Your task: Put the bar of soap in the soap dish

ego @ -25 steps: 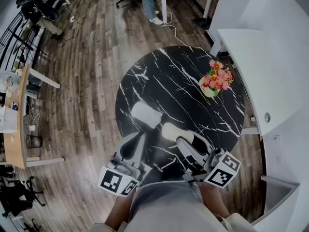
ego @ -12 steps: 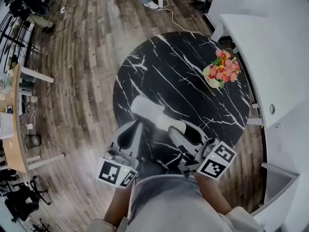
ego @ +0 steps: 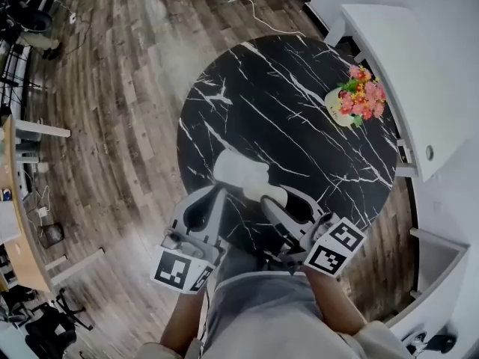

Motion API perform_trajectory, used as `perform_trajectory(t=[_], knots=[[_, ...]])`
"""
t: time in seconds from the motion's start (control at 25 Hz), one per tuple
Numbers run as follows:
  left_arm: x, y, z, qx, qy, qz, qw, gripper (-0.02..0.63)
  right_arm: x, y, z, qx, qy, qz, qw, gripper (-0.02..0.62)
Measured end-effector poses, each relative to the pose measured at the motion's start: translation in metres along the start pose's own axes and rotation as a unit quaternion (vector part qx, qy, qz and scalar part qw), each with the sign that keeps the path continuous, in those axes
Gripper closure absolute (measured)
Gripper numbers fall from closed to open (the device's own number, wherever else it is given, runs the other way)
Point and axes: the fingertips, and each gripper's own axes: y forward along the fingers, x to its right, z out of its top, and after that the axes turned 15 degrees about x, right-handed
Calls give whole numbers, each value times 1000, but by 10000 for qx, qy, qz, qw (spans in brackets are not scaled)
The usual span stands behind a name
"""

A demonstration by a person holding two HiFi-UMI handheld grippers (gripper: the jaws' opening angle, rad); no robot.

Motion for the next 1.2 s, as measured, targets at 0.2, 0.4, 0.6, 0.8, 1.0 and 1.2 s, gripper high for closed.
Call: perform_trajectory(t=[0.2,0.4,0.6,0.8,1.0,1.2], knots=[[-14,-2,-14,-74,-169,-153,9997,603,13,16,-19,-8,-54,-248,9997,437],[-26,-6,-23,-100,-330,-175,9993,603,35,28,-36,-126,-221,-672,9974,437],[-37,-10,-28,-106,-448,-163,9988,603,58,31,-59,-313,-316,-1197,9918,437],[-46,-9,-36,-139,-513,-202,9984,603,80,29,-80,-484,-408,-1798,9817,437],[-52,-7,-40,-140,-608,-245,9978,603,88,31,-87,-465,-549,-2216,9725,437],[-58,-5,-41,-139,-654,-264,9974,603,94,35,-100,-575,-528,-2574,9631,437]])
